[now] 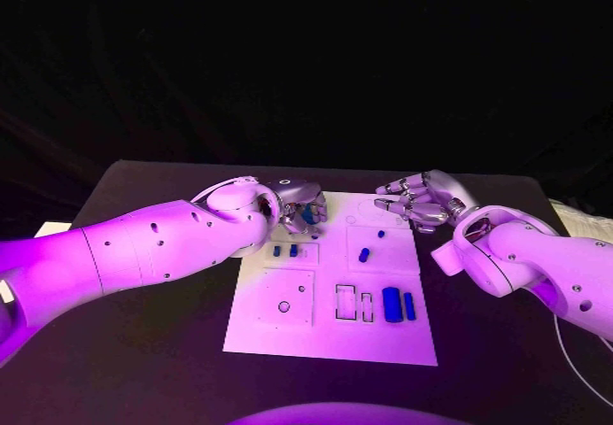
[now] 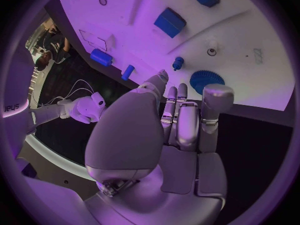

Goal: Assemble the parts on the task board

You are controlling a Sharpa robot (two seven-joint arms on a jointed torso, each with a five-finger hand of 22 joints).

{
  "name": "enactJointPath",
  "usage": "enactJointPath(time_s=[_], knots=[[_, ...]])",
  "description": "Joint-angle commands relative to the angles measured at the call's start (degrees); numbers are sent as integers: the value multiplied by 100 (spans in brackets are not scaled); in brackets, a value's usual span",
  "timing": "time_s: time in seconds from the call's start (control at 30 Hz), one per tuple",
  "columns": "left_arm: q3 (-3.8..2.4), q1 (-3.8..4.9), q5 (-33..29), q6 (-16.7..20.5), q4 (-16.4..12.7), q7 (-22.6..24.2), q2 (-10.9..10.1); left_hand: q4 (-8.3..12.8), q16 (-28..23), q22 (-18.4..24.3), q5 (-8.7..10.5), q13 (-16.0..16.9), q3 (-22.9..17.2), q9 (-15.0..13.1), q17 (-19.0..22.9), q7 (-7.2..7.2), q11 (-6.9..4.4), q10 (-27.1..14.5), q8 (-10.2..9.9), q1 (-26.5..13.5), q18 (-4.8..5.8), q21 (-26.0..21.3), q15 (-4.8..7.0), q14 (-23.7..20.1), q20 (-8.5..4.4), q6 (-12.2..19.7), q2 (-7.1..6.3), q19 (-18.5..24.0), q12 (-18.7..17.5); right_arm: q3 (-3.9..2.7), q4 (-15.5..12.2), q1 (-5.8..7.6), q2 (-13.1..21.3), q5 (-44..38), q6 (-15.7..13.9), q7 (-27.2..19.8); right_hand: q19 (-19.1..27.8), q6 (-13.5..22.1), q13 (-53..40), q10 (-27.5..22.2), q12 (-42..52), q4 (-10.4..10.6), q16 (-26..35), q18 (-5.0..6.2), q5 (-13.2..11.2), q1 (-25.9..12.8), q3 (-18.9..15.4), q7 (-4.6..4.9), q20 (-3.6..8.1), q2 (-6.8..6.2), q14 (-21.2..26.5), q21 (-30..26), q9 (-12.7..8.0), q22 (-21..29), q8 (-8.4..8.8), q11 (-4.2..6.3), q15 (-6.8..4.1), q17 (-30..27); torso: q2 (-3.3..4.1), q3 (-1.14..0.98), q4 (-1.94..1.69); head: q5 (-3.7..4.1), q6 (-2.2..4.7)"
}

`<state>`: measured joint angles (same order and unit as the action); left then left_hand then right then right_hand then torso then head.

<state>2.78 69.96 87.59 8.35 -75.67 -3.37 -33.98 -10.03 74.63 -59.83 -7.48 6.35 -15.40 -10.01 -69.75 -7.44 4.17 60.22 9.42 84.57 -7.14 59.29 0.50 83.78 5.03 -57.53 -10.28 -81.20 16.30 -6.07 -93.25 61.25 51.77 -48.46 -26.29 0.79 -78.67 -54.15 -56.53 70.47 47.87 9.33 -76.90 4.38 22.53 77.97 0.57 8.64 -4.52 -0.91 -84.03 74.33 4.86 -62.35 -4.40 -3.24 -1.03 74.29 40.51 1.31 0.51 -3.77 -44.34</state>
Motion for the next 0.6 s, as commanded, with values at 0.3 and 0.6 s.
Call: enactJointPath(time_s=[0.3, 0.6], knots=[[-11, -14, 365, -655, 65, -288, 97, 20, 38, -518, 17, -81, -64, 58, 67, 13, -17, 232, -24, -43, 153, 527, 34, 256, -14, -188, 34, -145, -38, 0, -4, -5, -13, -72, 69, -46, 8, -36, 7, -35, -23, 31, 40, 104, 20, 61, -3, -14, -3, 18, -254, -20, -3, 3, 19, 6, -30, -9, -3, 2, -5, 12, -24], [-15, -19, 370, -679, 137, -294, 177, 69, 46, -689, -22, -124, -203, 87, 118, 30, -42, 365, -23, 39, 175, 689, 57, 251, -30, -296, 109, -159, -78, 0, 0, -5, -24, -73, 72, -49, 8, -36, 7, -35, -23, 31, 40, 104, 20, 61, -3, -14, -3, 18, -254, -20, -3, 3, 19, 6, -30, -9, -4, 3, -6, 7, -28]])
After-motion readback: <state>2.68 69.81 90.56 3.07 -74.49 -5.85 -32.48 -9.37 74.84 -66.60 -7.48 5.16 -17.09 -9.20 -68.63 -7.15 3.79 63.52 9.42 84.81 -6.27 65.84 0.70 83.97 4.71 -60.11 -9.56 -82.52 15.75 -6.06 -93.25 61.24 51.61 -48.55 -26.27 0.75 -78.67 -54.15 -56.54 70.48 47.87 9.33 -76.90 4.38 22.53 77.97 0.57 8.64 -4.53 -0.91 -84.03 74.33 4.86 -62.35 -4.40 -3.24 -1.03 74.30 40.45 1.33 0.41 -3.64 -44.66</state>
